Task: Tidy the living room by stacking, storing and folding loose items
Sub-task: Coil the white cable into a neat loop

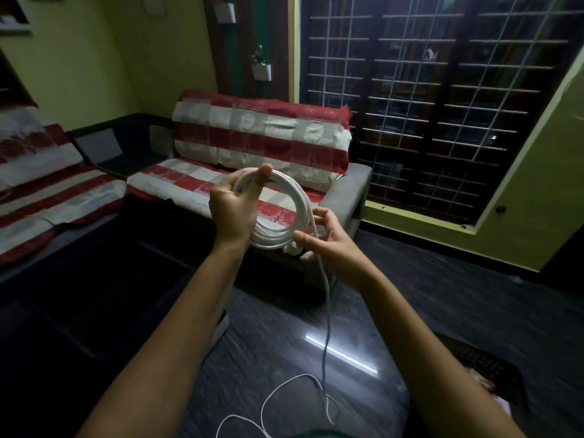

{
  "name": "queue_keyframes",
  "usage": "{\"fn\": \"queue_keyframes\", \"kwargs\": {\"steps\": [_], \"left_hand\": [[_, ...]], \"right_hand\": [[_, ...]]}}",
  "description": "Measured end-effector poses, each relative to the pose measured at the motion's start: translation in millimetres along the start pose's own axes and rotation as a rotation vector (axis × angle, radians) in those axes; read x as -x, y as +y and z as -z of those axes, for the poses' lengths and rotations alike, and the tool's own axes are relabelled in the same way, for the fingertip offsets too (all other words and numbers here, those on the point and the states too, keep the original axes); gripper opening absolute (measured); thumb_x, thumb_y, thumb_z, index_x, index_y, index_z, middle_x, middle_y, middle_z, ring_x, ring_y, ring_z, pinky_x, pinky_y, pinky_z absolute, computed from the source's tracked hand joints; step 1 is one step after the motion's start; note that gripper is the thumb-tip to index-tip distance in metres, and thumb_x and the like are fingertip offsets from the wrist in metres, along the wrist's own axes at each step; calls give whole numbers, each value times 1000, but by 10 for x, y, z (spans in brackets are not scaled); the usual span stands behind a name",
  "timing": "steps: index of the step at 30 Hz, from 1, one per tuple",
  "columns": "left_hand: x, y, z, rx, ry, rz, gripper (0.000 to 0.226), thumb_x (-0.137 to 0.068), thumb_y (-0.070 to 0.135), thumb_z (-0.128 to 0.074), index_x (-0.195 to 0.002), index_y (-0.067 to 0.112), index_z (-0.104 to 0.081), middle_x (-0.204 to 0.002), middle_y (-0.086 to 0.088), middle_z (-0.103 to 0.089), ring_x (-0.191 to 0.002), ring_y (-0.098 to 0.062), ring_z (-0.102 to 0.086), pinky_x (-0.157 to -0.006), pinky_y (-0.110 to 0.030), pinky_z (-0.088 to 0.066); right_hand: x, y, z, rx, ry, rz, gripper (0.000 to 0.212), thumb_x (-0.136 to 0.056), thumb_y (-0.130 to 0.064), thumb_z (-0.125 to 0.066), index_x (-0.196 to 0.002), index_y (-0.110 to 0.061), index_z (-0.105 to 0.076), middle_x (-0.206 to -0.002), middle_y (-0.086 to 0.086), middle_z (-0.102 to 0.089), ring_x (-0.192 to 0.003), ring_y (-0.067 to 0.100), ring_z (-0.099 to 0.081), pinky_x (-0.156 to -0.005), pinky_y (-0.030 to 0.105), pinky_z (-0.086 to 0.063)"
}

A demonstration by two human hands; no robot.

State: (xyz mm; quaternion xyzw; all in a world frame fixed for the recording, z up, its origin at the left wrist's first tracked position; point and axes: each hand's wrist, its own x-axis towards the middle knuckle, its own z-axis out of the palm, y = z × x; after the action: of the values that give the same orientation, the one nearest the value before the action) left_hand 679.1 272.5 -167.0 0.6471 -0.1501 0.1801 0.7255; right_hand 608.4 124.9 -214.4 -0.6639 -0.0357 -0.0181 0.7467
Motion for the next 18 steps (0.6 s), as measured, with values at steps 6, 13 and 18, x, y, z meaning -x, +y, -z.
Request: {"fn": "queue_keyframes", "kwargs": {"steps": [6,13,18], "left_hand": [[68,82,-99,214,219,246,28,-78,43,-72,-87,17,-68,-70,7,-68,-69,-21,-60,-71,-33,-51],[413,-101,-262,299,384,324,35,-84,48,-63,-98,16,-68,-94,0,-71,-87,-15,-66,-78,-33,-56],[575,-280,-221,261,308,362,38,-91,52,-49,-109,21,-62,-101,-1,-69,-92,-15,-65,-81,-30,-54]], "right_hand": [[17,104,-208,-62,-59,-4,47,-89,-42,-51,-130,-22,-40,-118,10,-57,-94,16,-63,-75,35,-58],[-83,285,-489,-103,359,114,54,-79,-64,-55,-116,-25,-43,-116,13,-62,-105,27,-63,-95,51,-49],[-123,322,-375,226,478,159,23,-94,-48,-49,-99,-25,-49,-98,12,-64,-90,30,-64,-82,50,-52]]}}
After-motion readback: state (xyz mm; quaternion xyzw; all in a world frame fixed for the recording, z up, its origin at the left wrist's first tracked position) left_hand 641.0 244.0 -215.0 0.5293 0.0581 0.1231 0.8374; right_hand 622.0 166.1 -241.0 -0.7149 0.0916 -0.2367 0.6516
